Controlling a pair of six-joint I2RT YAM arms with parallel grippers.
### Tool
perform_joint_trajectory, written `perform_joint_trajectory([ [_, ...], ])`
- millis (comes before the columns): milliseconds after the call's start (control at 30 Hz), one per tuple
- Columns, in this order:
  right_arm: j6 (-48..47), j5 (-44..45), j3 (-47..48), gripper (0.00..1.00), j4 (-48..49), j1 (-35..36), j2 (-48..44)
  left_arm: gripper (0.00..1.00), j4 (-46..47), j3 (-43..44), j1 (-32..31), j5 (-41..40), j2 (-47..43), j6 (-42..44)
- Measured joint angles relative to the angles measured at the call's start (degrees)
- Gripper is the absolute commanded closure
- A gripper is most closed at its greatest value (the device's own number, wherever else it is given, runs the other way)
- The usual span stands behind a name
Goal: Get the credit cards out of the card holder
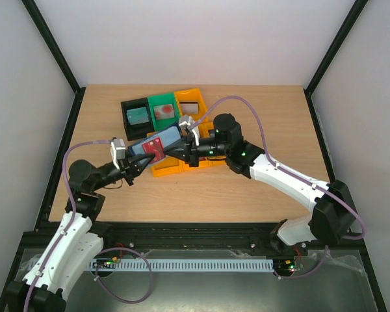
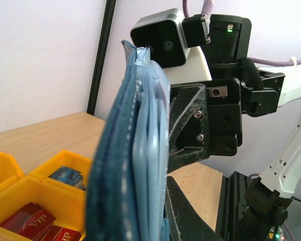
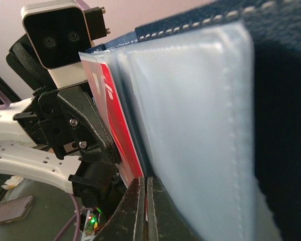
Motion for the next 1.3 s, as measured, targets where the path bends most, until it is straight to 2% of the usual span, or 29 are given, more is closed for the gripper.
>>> perform_joint_trajectory([
  [233, -0.55, 3.52, 0.66, 0.94, -0.66, 1.03, -0.07, 0.98, 0.63, 0.00, 0.52, -0.22, 0.46, 0.04],
  [433, 0.04, 2.86, 1.27, 0.91, 0.68, 1.57, 0.33, 0.98, 1.16, 0.00, 0.55, 0.31, 0.50, -0.02],
  [500, 0.44, 2.03, 1.75, 0.91, 1.46, 1.79, 0.87, 0.98, 1.51, 0.00, 0.55, 0.35, 0.52, -0.22],
  [567, 0.68, 1.03, 2.14, 0.97, 2.16, 1.97, 1.44, 0.98, 1.81, 0.00, 0.55, 0.35, 0.50, -0.44],
  [633, 0.85, 0.15, 2.21, 0.98, 2.54, 2.01, 1.62, 0.97, 1.92, 0.00, 0.55, 0.33, 0.50, -0.68],
  [733, 0.90, -0.85, 2.21, 0.98, 2.69, 1.88, 1.64, 0.83, 1.86, 0.00, 0.59, 0.37, 0.50, -1.07],
  [767, 0.90, -1.05, 2.21, 0.98, 2.75, 1.86, 1.64, 0.81, 1.77, 0.00, 0.59, 0.37, 0.44, -1.27],
  [1067, 1.73, -1.75, -0.11, 0.98, 3.72, -0.24, -1.18, 0.80, 0.46, 0.00, 0.09, 1.33, -0.63, -1.11],
  [1167, 1.51, -1.68, -0.20, 0.98, 3.28, -0.85, -1.90, 0.81, 0.37, 0.00, 0.09, 1.33, -0.74, -1.09],
  [1300, 0.59, -1.60, -0.24, 0.98, 2.03, -1.51, -3.02, 0.95, 0.31, 0.00, 0.09, 1.29, -0.90, -0.98],
])
